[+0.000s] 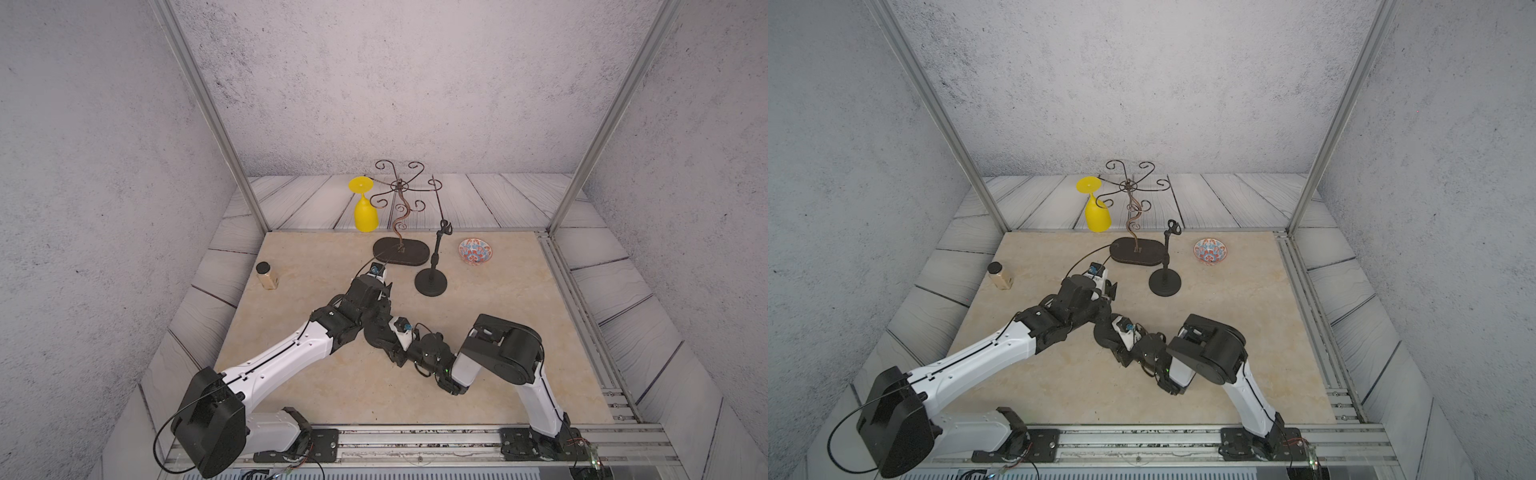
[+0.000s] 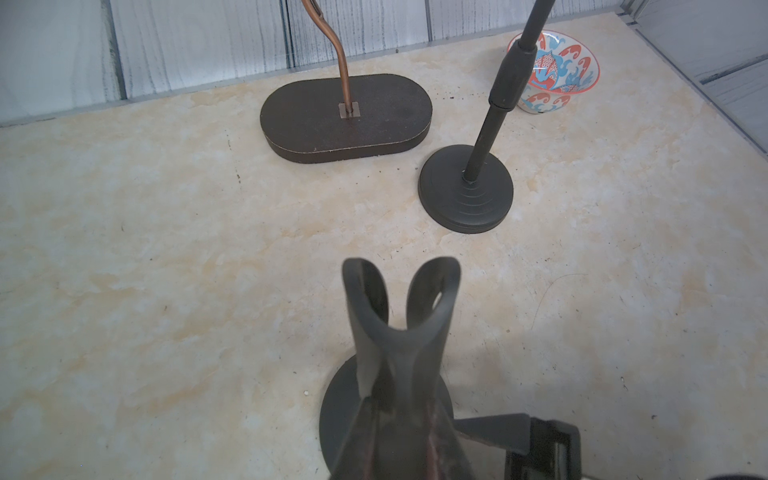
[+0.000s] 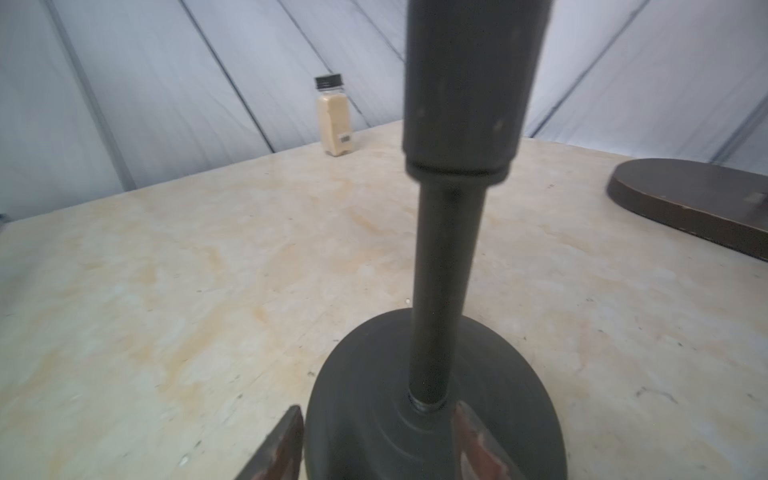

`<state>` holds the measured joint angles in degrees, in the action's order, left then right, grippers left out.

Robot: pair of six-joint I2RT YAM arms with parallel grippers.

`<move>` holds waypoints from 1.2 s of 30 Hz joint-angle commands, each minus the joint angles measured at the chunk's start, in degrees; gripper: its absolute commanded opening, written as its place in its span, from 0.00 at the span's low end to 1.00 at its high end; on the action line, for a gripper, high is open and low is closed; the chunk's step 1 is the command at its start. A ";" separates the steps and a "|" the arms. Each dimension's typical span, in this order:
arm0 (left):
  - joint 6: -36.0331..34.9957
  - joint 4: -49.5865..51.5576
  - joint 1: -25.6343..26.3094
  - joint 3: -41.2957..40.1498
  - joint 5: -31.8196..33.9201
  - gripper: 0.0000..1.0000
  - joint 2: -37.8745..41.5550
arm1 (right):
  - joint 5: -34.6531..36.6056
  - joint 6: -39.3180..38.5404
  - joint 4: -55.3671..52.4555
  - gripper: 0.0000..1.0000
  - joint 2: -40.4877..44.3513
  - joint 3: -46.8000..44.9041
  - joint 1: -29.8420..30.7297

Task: Assemble a microphone stand
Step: Screw the microphone stand pole into the microphone stand base.

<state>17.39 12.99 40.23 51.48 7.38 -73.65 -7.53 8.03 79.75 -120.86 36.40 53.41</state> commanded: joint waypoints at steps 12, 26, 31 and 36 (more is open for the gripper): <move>-0.08 8.19 -1.29 0.21 -4.53 0.03 -4.98 | -33.05 -3.09 -16.41 0.42 1.83 11.46 -11.99; 0.86 8.63 -1.29 -0.65 -5.71 0.03 -5.37 | 0.49 -3.39 -8.05 0.00 -2.25 7.81 -7.51; 2.04 7.80 -1.28 -2.41 -6.21 0.03 -4.96 | 52.64 -6.15 0.24 0.00 -8.41 8.33 8.10; 2.21 7.75 -1.29 -2.71 -6.15 0.03 -4.93 | 53.90 -0.93 0.47 0.01 -12.04 13.80 14.66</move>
<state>17.37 11.05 38.33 52.25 6.13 -75.94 36.82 5.13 86.08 -129.21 50.46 65.76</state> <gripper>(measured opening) 0.190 0.171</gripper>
